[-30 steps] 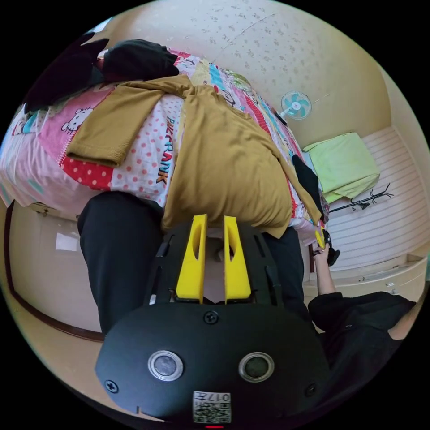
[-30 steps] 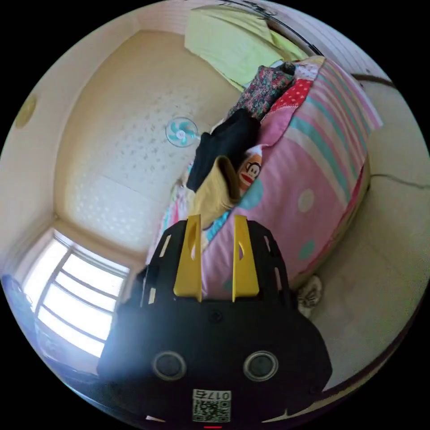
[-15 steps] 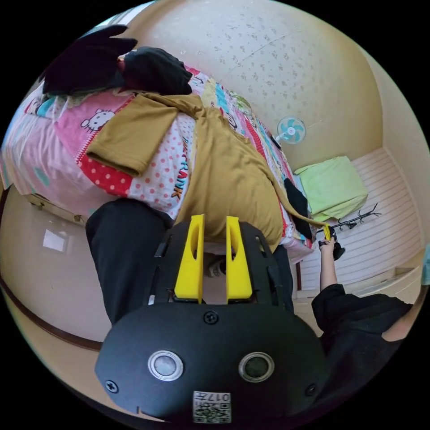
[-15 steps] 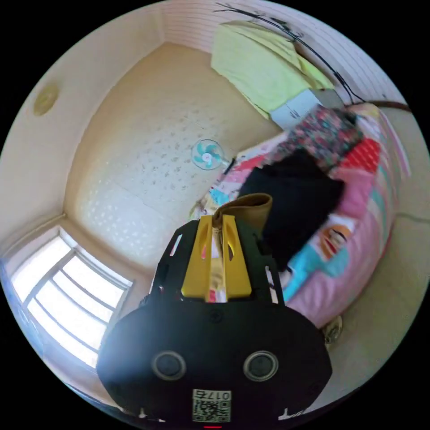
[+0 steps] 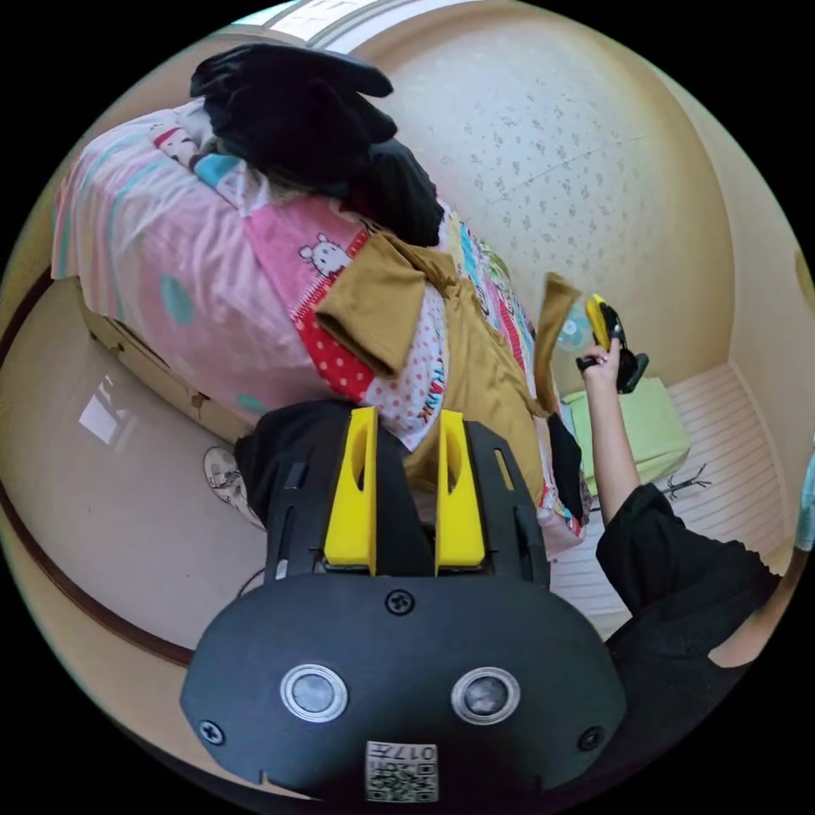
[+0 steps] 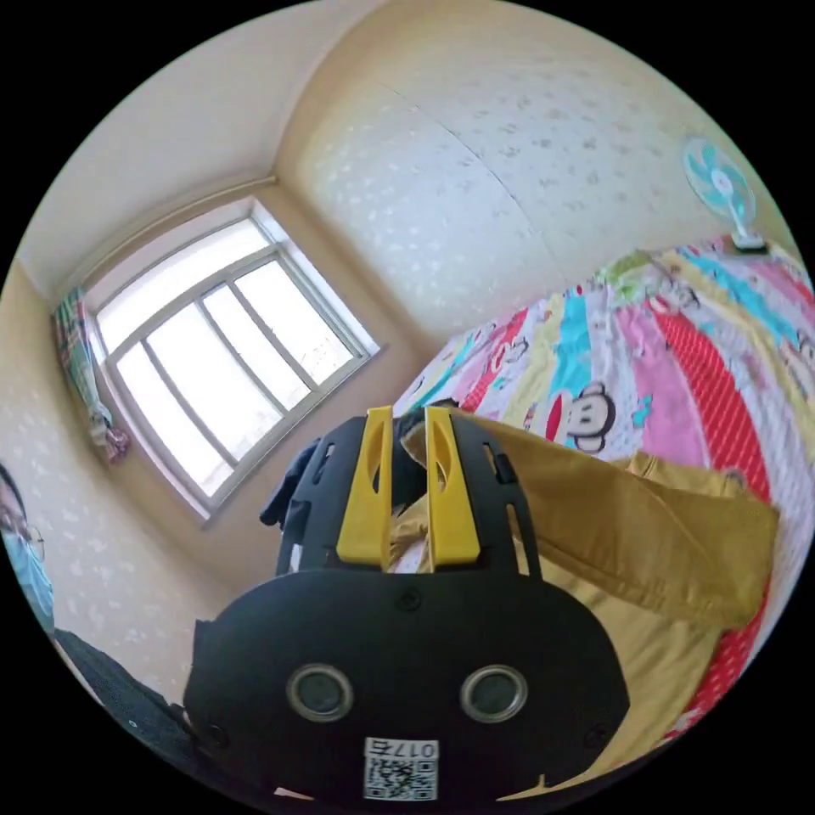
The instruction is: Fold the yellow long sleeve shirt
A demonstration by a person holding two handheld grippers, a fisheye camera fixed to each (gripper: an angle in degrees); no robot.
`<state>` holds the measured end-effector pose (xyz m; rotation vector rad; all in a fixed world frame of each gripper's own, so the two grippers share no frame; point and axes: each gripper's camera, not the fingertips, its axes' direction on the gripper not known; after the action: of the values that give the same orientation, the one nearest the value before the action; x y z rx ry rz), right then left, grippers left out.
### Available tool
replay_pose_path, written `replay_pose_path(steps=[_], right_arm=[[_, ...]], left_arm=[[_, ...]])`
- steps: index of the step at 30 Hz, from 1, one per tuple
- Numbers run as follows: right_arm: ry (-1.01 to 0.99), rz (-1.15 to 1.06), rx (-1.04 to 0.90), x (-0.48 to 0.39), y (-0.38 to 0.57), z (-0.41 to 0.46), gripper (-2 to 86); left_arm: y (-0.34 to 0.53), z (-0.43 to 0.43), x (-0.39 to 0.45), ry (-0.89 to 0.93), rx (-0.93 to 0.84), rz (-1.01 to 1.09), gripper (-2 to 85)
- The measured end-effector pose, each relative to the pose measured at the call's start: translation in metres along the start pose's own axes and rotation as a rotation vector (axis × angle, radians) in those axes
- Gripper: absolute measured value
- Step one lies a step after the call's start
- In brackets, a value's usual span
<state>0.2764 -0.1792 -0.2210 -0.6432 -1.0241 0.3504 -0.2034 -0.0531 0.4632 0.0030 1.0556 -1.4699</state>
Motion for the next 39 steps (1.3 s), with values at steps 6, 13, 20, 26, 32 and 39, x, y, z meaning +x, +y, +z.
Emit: replay_pose_path(steps=[6, 13, 20, 26, 32, 39], right_arm=[[0.114, 0.156, -0.147, 0.063, 0.107, -0.002, 6.1], [0.178, 0.229, -0.274, 0.121, 0.167, -0.062, 3.6], [-0.023, 0.316, -0.407, 0.165, 0.16, -0.06, 1.0], [-0.088, 0.304, -0.358, 0.179, 0.159, -0.087, 0.7], [-0.096, 0.301, -0.355, 0.194, 0.157, -0.1, 0.7], [-0.138, 0.298, -0.348, 0.211, 0.157, -0.113, 0.6]], left_arm=[[-0.051, 0.022, -0.012, -0.141, 0.091, -0.007, 13.4], [-0.077, 0.065, 0.007, -0.291, 0.024, 0.072, 4.7], [-0.111, -0.064, 0.102, -0.608, 0.331, 0.598, 4.1], [-0.079, -0.098, -0.004, -0.829, 0.428, 0.267, 2.9], [-0.002, -0.086, -0.168, -0.162, 0.272, -0.328, 10.2], [-0.052, -0.083, -0.153, 0.041, 0.402, -0.389, 12.9]])
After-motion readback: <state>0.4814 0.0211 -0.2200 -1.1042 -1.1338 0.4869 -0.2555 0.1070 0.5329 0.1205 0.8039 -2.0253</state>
